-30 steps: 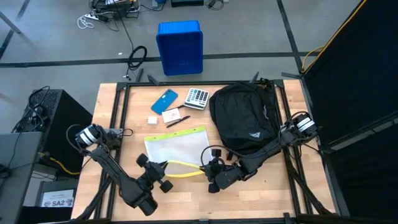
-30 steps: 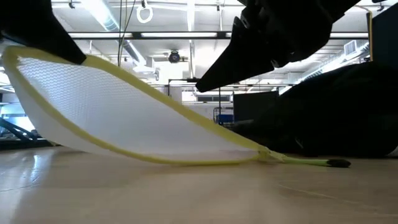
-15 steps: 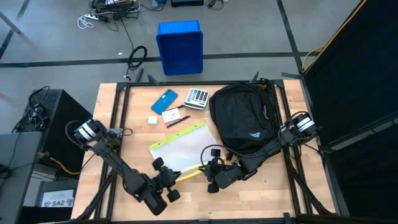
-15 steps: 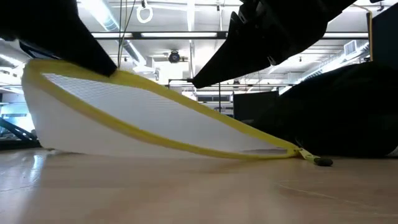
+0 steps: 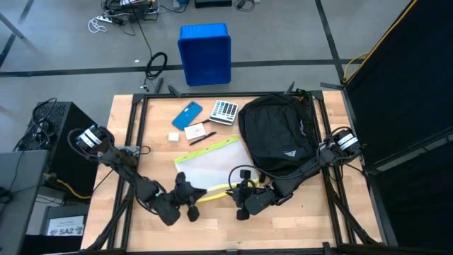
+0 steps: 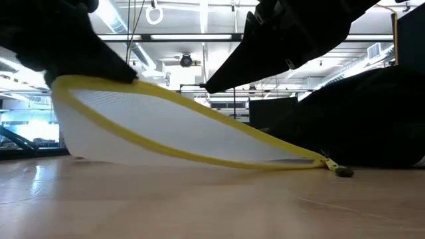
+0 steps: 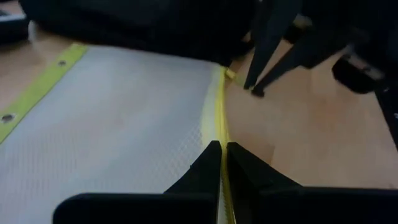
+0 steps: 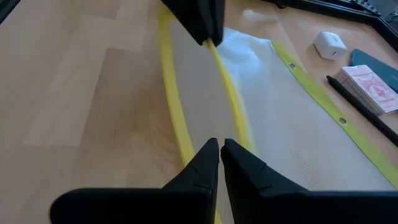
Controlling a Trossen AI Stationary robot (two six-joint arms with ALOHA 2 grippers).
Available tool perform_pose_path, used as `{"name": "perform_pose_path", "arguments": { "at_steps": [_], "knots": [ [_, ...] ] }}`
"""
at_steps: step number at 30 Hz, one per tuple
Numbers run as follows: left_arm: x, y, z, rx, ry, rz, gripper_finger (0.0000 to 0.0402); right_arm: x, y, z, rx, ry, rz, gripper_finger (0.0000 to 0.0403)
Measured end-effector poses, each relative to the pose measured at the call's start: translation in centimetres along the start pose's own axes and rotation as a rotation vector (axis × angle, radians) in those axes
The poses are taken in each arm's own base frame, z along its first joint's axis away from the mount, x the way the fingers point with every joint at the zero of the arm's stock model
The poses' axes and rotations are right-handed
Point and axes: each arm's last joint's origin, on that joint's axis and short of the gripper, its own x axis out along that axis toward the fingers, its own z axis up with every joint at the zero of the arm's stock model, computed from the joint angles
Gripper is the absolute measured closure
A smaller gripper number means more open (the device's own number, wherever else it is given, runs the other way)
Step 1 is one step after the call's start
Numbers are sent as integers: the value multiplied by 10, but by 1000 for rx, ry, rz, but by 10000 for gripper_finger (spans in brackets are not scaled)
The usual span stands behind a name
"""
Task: Unpack backpack
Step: Put the gray calculator into the white zip bag
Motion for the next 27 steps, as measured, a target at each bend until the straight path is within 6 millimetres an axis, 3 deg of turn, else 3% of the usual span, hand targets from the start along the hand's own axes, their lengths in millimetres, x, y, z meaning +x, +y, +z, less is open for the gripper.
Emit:
{"name": "perform_pose_path", "arguments": {
  "at_steps": [9, 20, 27],
  "knots": [
    [15, 3, 18, 65, -52, 21, 402, 0, 1, 1, -5, -8, 3, 398],
    [7, 10, 33, 104, -184, 183, 402, -3, 4, 0, -21, -2, 28, 398],
    [6, 12, 32, 125, -198, 229, 402, -20, 8, 11, -43, -62, 11, 399]
  ]
}}
